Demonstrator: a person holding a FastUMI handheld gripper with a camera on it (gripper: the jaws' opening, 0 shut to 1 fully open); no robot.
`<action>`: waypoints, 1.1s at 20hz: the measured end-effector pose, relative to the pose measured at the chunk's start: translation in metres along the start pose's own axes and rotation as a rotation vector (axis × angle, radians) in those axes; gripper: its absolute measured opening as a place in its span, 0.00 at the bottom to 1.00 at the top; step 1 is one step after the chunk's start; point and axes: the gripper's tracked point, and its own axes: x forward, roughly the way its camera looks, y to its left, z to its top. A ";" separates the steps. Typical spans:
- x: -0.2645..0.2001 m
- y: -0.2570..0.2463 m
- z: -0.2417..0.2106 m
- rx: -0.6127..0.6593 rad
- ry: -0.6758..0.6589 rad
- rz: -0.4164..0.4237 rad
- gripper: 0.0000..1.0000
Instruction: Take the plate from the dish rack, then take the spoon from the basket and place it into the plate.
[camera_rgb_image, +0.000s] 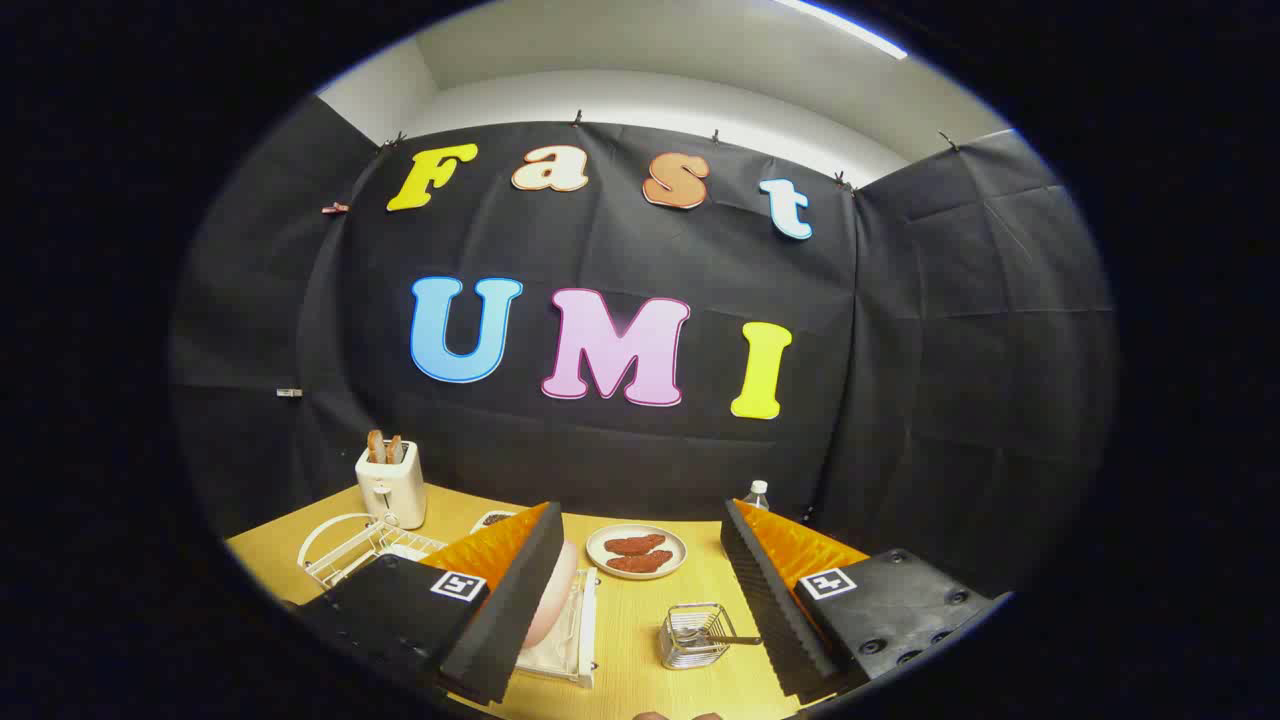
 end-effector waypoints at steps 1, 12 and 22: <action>0.001 0.002 0.002 0.004 -0.002 -0.001 0.97; 0.004 0.007 -0.001 0.012 0.000 -0.002 0.97; 0.017 0.017 -0.012 0.003 0.051 0.004 0.97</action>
